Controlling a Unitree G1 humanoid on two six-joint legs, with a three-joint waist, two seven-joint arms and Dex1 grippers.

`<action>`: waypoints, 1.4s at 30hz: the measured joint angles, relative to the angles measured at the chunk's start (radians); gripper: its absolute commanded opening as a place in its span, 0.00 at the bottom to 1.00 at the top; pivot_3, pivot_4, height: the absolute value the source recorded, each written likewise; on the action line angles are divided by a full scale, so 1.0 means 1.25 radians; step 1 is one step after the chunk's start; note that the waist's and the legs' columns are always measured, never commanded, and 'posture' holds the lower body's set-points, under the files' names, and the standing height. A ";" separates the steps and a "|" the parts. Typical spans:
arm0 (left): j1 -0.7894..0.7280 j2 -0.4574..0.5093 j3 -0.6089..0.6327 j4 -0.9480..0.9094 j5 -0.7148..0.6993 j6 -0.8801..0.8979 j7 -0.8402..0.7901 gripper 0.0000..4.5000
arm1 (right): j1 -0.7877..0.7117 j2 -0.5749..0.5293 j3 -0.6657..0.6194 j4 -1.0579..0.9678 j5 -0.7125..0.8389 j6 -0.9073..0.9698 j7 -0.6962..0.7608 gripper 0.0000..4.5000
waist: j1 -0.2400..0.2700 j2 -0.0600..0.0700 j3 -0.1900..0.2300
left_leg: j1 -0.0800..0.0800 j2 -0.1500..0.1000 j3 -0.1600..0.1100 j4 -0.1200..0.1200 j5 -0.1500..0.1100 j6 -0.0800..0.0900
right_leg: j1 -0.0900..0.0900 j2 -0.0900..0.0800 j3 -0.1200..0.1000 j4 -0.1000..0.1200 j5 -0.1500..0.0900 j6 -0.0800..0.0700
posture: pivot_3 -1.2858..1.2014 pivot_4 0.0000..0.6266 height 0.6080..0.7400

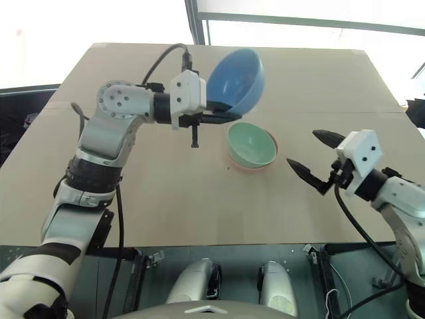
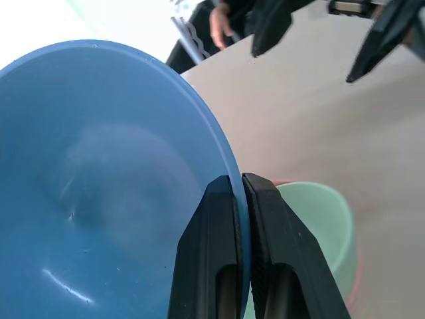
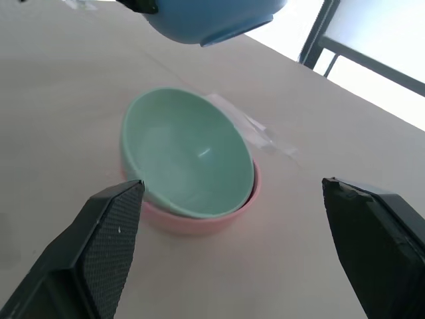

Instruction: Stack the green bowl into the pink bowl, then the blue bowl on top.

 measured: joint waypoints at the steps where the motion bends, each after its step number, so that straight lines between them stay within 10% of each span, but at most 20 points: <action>1: -0.003 -0.001 -0.008 0.019 0.009 -0.021 -0.011 0.00 | 0.014 0.000 -0.014 -0.006 0.000 0.001 0.000 1.00 | 0.000 0.000 0.000 | 0.000 0.000 0.000 0.001 0.000 0.000 | 0.001 0.000 0.000 0.000 0.000 0.000 | 0.52 0.24 1.00; 9: -0.009 -0.036 -0.049 0.129 0.040 -0.136 -0.074 0.57 | 0.027 0.001 -0.027 -0.046 0.004 0.008 -0.040 1.00 | -0.001 0.000 0.000 | 0.000 0.000 0.000 0.002 -0.001 0.002 | 0.001 0.000 0.000 0.000 0.000 0.000 | 0.52 0.24 1.00; 23: 0.150 -0.049 0.197 0.050 -0.089 0.001 0.172 0.57 | 0.057 -0.041 0.007 0.007 -0.002 -0.001 0.023 1.00 | -0.003 0.000 0.000 | -0.001 0.003 0.000 0.002 -0.002 0.003 | 0.001 -0.001 0.000 0.000 0.000 0.000 | 0.52 0.24 1.00; 42: 0.606 0.229 0.405 -0.187 -0.281 0.247 0.125 0.57 | 0.099 -0.047 -0.118 0.097 0.034 -0.038 0.123 1.00 | -0.001 0.000 0.000 | 0.001 0.004 0.001 0.003 -0.002 0.003 | 0.002 -0.001 0.001 0.000 0.000 0.000 | 0.52 0.24 1.00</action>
